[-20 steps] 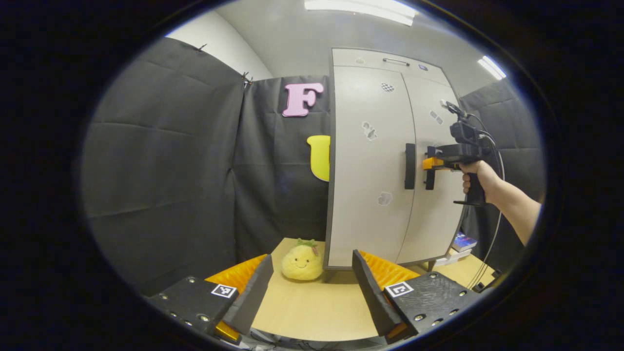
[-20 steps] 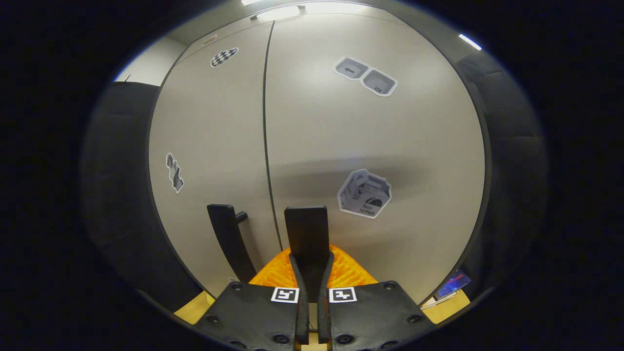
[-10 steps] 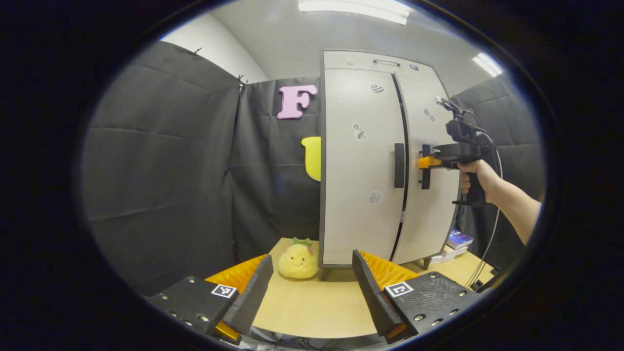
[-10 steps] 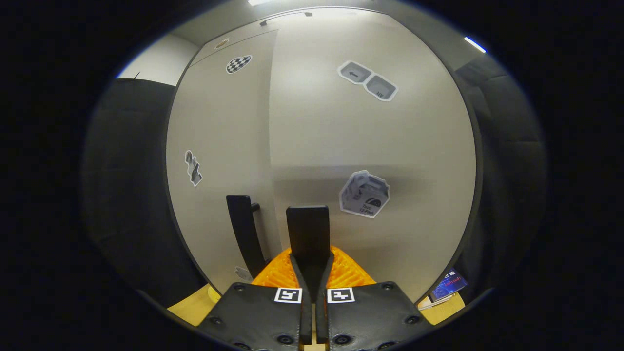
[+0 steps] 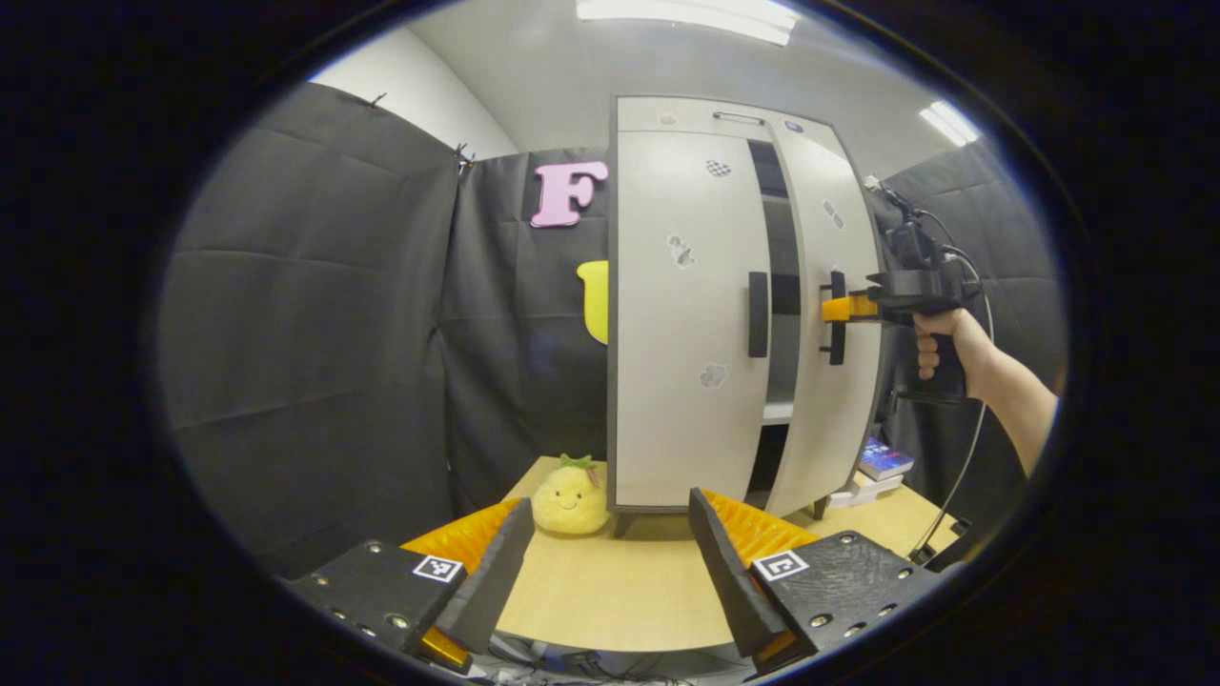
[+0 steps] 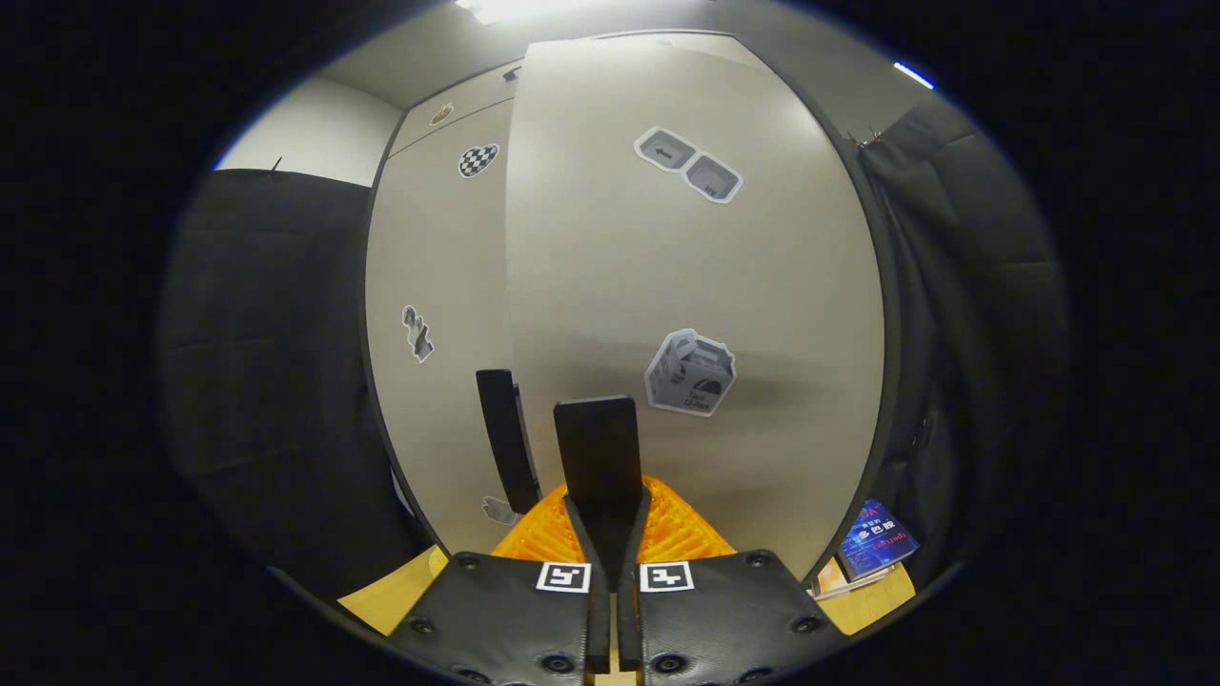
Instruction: Open the right door of the double-door shoe cabinet with the right hand, and open the left door with the left hand.
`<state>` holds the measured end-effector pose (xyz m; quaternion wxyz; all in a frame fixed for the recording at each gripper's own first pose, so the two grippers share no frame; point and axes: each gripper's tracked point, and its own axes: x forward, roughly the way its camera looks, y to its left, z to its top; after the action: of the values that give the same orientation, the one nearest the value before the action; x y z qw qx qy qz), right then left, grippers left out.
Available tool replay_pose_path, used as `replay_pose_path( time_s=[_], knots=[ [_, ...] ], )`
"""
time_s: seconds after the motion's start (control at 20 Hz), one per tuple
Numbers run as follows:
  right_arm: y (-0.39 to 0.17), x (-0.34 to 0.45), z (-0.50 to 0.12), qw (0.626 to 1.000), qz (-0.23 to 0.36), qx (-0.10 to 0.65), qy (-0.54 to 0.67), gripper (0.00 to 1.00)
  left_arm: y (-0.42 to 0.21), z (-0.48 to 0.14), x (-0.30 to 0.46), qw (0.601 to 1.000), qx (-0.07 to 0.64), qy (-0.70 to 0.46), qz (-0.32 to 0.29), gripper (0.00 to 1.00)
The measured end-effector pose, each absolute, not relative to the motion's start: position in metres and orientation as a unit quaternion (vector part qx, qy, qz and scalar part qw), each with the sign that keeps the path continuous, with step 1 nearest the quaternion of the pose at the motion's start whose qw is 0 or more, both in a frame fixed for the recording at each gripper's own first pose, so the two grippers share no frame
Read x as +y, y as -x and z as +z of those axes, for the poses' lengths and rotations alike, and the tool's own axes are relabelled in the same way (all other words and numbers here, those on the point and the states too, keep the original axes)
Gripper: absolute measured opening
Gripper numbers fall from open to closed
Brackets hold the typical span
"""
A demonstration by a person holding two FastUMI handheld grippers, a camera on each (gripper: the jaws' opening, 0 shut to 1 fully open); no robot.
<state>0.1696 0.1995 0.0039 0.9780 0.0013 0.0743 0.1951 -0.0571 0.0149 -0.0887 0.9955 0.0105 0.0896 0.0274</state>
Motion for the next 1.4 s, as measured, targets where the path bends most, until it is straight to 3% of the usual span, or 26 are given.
replay_pose_path(
  time_s=[1.1, 1.4],
  knots=[
    [-0.106, 0.102, 0.011, 0.98, 0.188, 0.062, -0.026, 0.04, 0.052, -0.102, -0.043, 0.994, 0.106, -0.002, -0.04, 0.95],
    [-0.095, 0.074, 0.017, 0.984, 0.163, 0.059, -0.028, 0.04, 0.047, -0.099, -0.062, 0.993, 0.098, -0.006, -0.067, 0.94]
  ],
)
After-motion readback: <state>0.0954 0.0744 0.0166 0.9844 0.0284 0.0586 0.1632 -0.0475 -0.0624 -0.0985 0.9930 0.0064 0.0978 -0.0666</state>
